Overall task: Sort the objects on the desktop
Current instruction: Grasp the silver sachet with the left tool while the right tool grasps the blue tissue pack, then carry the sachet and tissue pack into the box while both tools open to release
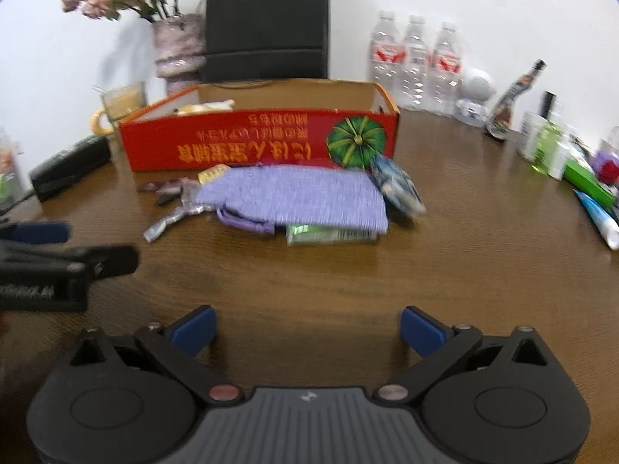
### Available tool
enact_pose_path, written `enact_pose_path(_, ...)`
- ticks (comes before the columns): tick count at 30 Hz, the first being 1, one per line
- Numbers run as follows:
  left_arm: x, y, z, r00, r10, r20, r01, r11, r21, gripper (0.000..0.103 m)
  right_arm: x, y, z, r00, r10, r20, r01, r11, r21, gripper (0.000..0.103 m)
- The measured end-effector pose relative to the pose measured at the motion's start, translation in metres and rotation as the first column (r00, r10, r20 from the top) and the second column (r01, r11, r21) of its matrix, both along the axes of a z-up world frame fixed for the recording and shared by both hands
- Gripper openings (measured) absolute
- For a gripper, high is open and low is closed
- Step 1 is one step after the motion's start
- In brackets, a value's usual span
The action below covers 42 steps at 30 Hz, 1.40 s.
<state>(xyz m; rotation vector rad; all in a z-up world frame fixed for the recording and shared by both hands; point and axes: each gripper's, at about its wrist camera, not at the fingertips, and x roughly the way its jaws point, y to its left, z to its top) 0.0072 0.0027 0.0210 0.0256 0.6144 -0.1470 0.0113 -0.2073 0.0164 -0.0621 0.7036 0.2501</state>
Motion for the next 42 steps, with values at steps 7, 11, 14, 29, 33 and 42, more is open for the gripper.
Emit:
enact_pose_path(7, 0.036, -0.011, 0.001, 0.998, -0.056, -0.012, 0.056, 0.998, 0.013, 0.077, 0.048, -0.044, 0.038, 0.987, -0.133, 0.088, 0.123, 0.986, 0.114, 0.095)
enact_pose_path(11, 0.046, -0.016, -0.002, 0.998, -0.057, -0.022, 0.058, 0.998, 0.024, 0.066, 0.09, -0.043, 0.031, 0.987, -0.153, 0.041, 0.148, 0.984, 0.096, 0.083)
enact_pose_path(14, 0.049, -0.018, -0.005, 0.998, -0.055, -0.044, 0.057, 0.998, 0.042, 0.055, 0.118, -0.042, 0.021, 0.986, -0.163, -0.014, 0.164, 0.982, 0.095, 0.07)
enact_pose_path(29, 0.024, -0.019, 0.003, 0.997, -0.053, -0.058, 0.053, 0.999, 0.002, 0.011, 0.117, -0.06, 0.02, 0.983, -0.173, -0.058, 0.181, 0.963, 0.198, 0.008)
enact_pose_path(33, 0.002, -0.014, 0.03, 0.999, -0.032, 0.01, 0.033, 0.999, -0.037, 0.01, 0.097, -0.071, 0.032, 0.983, -0.181, -0.024, 0.182, 0.962, 0.205, 0.008)
enact_pose_path(42, 0.048, 0.006, 0.125, 0.997, -0.012, 0.077, 0.027, 0.98, -0.197, 0.011, 0.074, -0.068, 0.127, 0.984, -0.08, 0.16, 0.032, 0.958, 0.283, 0.007)
